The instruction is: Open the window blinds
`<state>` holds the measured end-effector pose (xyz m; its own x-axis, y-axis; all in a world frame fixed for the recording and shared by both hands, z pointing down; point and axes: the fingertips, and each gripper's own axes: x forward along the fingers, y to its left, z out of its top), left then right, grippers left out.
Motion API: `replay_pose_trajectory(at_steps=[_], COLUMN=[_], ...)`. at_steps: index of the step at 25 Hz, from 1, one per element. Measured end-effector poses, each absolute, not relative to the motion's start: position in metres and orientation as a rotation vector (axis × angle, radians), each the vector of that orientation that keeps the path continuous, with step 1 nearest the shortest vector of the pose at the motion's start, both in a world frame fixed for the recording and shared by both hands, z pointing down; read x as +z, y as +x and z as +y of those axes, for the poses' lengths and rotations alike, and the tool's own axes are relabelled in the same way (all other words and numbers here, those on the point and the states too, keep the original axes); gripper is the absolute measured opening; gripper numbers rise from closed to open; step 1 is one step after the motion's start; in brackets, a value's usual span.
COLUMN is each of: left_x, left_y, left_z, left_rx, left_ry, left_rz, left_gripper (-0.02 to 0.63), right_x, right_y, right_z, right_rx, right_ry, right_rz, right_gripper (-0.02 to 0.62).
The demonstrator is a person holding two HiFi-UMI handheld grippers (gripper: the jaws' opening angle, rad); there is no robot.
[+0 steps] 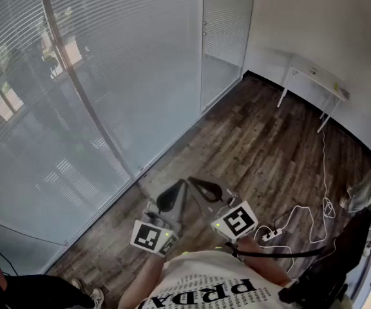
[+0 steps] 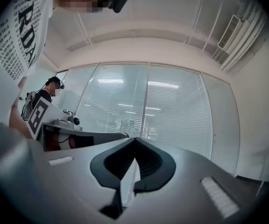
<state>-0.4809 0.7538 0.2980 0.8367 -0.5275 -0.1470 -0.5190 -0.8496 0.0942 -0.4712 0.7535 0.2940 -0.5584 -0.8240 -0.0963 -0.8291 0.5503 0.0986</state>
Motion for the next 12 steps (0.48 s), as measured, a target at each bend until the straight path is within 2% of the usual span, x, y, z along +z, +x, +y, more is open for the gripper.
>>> replay_pose_trajectory(at_steps=[12], left_x=[0.293], left_y=[-0.494], left_z=[0.740], left_rx=[-0.276], left_ry=[2.975], left_rz=[-0.820], left_gripper=[-0.008], right_x=[0.286], right_y=[-0.484], right_z=[0.741], right_rx=[0.200], right_ry=[-1.434], right_rz=[2.682], right_gripper=[0.008])
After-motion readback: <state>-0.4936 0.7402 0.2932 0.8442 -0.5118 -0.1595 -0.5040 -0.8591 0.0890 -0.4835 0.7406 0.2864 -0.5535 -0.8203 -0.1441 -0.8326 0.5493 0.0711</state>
